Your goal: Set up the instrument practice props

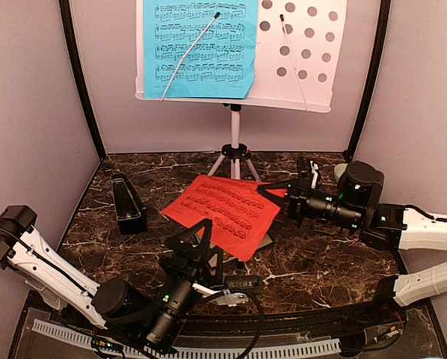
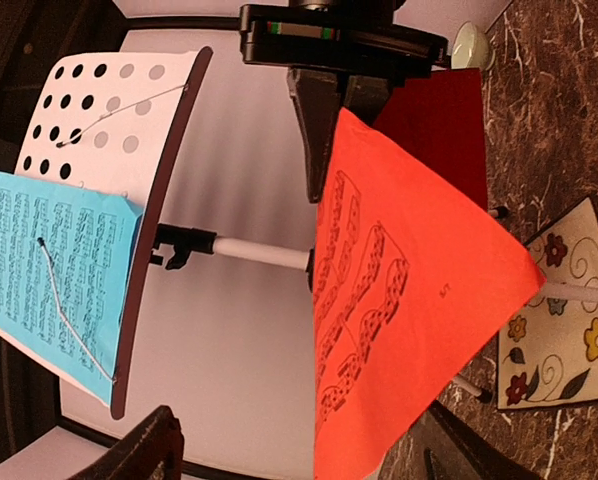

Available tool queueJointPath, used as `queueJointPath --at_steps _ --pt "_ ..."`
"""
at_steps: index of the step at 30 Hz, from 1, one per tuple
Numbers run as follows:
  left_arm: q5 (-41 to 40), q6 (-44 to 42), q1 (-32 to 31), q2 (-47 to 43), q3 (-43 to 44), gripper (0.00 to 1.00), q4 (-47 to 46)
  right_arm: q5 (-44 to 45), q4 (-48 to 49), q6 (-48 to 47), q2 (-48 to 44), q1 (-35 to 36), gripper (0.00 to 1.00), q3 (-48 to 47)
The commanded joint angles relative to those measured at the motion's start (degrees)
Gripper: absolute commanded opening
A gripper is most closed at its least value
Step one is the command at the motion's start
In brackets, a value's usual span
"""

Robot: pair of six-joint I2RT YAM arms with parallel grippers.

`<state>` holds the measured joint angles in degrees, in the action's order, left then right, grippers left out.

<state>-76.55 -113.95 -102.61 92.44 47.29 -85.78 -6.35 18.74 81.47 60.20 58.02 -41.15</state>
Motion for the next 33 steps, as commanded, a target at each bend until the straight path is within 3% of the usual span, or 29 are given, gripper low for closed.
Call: queueJointPath --at_steps 1,2,3,4,5,7,10,13,18,24,27,33 --pt "4.2 36.6 0.0 -3.3 5.0 0.82 35.6 4.7 -1.1 -2.3 -7.2 0.3 0.00 2.8" --pt "7.3 53.2 0.0 -5.2 8.7 0.82 57.9 5.5 -2.2 -2.2 -9.0 0.3 0.00 3.6" --pt "13.7 72.9 0.6 -6.3 15.1 0.93 79.4 6.4 -3.5 -2.3 -10.9 0.3 0.00 4.3" --pt "22.9 84.6 2.0 -6.9 20.3 0.98 93.3 7.2 -5.2 -2.6 -12.8 0.3 0.00 5.0" --pt "26.8 88.7 3.1 -7.5 22.1 0.98 95.7 7.9 -7.1 -3.4 -14.6 0.3 0.00 5.4" --pt "31.1 88.3 3.7 -9.0 18.8 0.99 89.3 9.2 -11.8 -5.5 -17.9 0.3 0.00 5.7" --pt "43.0 97.7 7.1 -9.9 18.0 0.99 90.6 10.4 -18.9 -10.5 -23.9 0.3 0.00 5.9" --pt "52.4 103.7 9.8 -13.3 13.9 0.99 85.6 10.8 -26.0 -20.8 -29.3 0.3 0.00 5.5" --pt "67.5 114.8 16.9 -21.6 7.2 0.99 80.3 0.3 -31.8 -40.0 -33.2 0.3 0.00 5.8" --pt "81.7 124.8 25.2 -29.1 -1.7 0.99 76.5 -15.7 -38.1 -56.6 -24.5 0.8 0.00 0.3" --pt "86.3 128.4 28.0 -31.8 -5.1 0.99 74.5 -14.2 -46.3 -62.9 -17.0 1.9 0.00 -5.9" --pt "86.4 132.4 30.8 -35.2 -10.4 0.99 72.8 -5.6 -60.9 -71.5 -5.4 9.5 0.00 -18.3"
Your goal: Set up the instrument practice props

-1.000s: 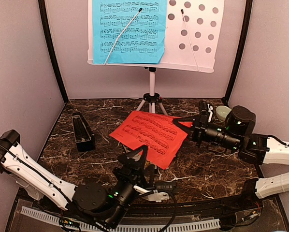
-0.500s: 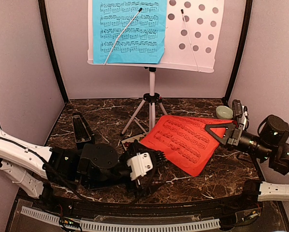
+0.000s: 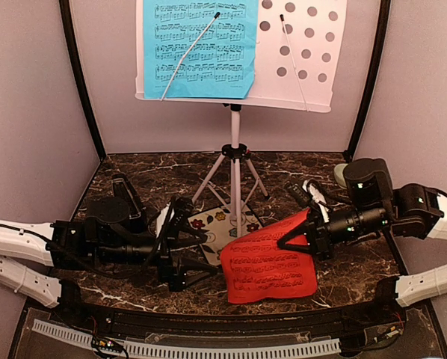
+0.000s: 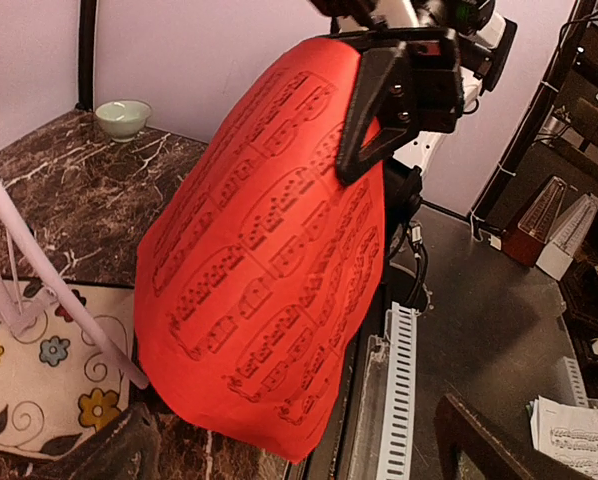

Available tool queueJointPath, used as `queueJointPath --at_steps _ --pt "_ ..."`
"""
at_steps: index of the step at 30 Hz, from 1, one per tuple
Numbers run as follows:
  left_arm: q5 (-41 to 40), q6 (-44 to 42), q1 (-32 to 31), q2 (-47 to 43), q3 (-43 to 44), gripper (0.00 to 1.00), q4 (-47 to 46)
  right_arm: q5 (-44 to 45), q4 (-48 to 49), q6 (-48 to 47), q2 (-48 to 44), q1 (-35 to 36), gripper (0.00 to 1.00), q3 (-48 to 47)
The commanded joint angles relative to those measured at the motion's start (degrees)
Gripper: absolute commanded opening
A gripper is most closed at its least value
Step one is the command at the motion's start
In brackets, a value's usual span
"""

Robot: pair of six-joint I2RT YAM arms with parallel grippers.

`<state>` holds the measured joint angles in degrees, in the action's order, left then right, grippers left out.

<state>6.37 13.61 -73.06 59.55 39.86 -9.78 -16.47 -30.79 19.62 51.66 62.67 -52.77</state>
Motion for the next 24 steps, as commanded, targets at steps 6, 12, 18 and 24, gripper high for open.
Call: queueJointPath --at_steps 6,12,18,24 --pt "2.3 4.9 3.2 -3.1 -6.9 0.99 -5.7 16.4 -27.1 -15.2 16.6 20.6 0.00 -17.7" --pt "2.8 4.7 5.5 -3.7 -9.3 0.99 -6.6 28.1 -31.2 -17.3 20.5 23.4 0.00 -23.6" --pt "3.4 4.7 6.7 -5.3 -12.1 0.99 -8.0 41.3 -29.0 -18.6 18.3 23.3 0.00 -24.5" --pt "1.4 1.3 6.7 -7.3 -16.6 0.99 -15.7 44.0 -22.6 -22.0 13.2 23.3 0.00 -24.5"
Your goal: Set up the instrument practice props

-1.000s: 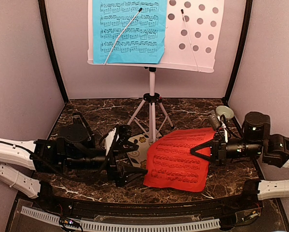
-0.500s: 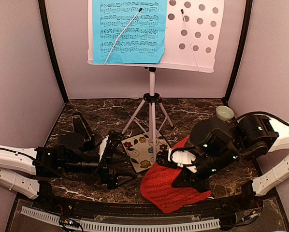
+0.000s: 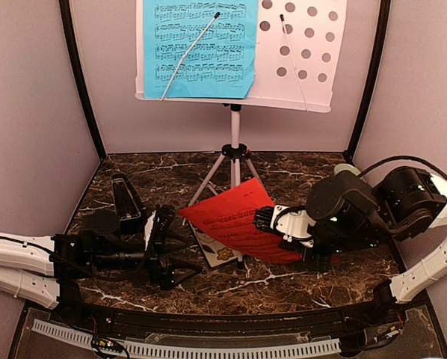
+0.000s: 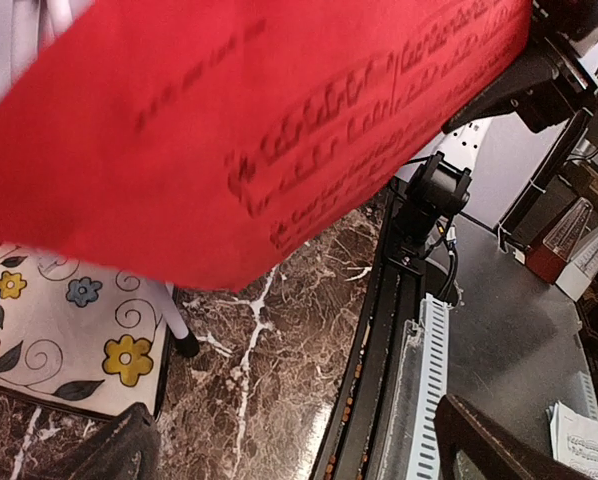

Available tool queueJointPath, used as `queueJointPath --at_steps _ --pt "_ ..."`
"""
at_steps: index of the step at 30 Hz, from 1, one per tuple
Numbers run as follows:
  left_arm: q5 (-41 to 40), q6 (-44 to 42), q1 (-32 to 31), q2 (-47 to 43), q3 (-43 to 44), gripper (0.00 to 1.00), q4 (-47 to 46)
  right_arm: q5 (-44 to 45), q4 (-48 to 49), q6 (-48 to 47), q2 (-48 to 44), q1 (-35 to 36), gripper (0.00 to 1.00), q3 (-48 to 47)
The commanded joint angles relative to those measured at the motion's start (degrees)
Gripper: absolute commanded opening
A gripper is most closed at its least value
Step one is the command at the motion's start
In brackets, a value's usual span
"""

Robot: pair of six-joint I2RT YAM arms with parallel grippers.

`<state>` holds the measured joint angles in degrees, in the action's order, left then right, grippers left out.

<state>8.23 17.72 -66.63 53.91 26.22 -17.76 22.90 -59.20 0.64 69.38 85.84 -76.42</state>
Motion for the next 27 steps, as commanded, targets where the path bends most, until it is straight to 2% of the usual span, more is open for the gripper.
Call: queueJointPath --at_steps 1,5,10,18,20,23,27 --pt "-0.1 -4.4 0.3 -1.4 -3.7 0.99 -10.5 3.7 7.9 -3.6 -5.9 0.2 0.00 -0.6" --pt "0.9 -8.9 0.3 1.4 -3.0 0.95 -18.6 -1.5 15.9 -5.6 -10.3 0.2 0.00 0.4" --pt "1.7 -12.5 0.1 5.5 1.2 0.89 -25.5 -4.9 19.1 -6.6 -12.6 0.2 0.00 1.2" --pt "7.8 -14.8 -0.2 12.4 10.2 0.87 -28.5 -6.7 20.5 -7.8 -13.3 0.3 0.00 2.2" --pt "9.9 -14.6 -0.3 13.4 12.1 0.78 -28.3 -6.1 20.2 -8.2 -13.2 0.3 0.00 1.7" --pt "11.1 -13.4 -0.5 13.2 12.9 0.53 -29.4 -5.2 20.3 -8.1 -14.0 0.3 0.00 1.8" --pt "7.7 -12.5 -1.0 11.4 11.9 0.23 -31.3 -3.4 23.4 -6.7 -16.5 0.2 0.00 3.5"
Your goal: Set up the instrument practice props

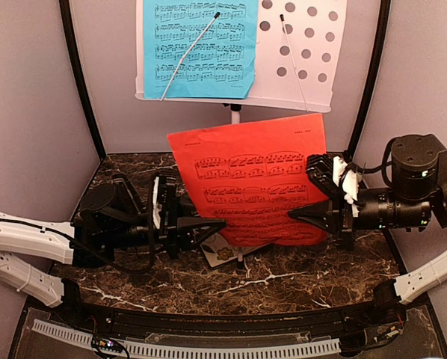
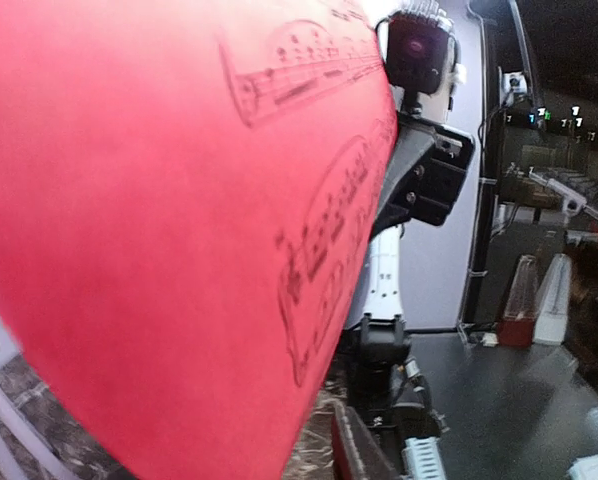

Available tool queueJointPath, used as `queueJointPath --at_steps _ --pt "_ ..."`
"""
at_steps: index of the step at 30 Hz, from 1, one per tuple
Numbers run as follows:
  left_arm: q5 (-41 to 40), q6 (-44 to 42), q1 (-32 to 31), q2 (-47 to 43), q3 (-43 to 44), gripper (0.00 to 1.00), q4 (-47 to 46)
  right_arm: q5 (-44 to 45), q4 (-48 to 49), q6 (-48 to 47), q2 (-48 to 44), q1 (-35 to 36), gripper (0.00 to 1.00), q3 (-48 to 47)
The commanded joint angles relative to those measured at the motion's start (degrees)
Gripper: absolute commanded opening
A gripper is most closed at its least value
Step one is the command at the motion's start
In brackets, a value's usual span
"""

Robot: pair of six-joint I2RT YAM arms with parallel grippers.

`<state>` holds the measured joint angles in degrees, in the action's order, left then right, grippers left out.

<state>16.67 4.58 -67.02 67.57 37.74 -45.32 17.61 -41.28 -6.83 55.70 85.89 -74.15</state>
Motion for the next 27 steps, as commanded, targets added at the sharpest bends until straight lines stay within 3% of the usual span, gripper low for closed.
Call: queueJointPath --at_steps 1,4,7,8,10,11,17,21,27 --pt "-1.9 0.7 -0.8 -2.7 0.7 0.15 -3.7 2.2 6.6 1.2 -3.4 0.2 0.00 1.9" --pt "-5.0 0.1 -2.3 -3.4 2.6 0.02 -2.0 3.0 11.2 2.6 -5.1 0.2 0.02 4.6" --pt "-8.9 -2.3 -4.7 -3.8 5.4 0.00 1.3 6.4 16.6 4.0 -6.1 0.2 0.04 6.8" --pt "-10.5 -3.3 -5.4 -4.0 6.4 0.00 2.8 8.9 18.3 5.1 -6.2 0.2 0.08 7.3" --pt "-14.3 -3.5 -6.1 -4.8 7.9 0.00 5.5 13.0 21.1 6.3 -6.4 0.2 0.29 7.7" --pt "-16.4 -2.5 -6.2 -5.5 9.0 0.00 7.1 14.6 22.0 6.8 -6.4 0.2 0.34 7.7" --pt "-23.2 -0.8 -6.2 -8.9 15.3 0.00 17.8 25.3 27.9 8.7 -8.8 -0.2 0.59 7.7" --pt "-22.6 -2.1 -6.2 -7.7 20.5 0.00 26.4 23.2 34.6 6.3 -12.9 -0.9 0.79 11.3" --pt "-22.6 1.4 -5.8 -4.8 29.5 0.00 37.5 19.5 30.4 3.3 -12.1 -1.0 0.84 5.5"
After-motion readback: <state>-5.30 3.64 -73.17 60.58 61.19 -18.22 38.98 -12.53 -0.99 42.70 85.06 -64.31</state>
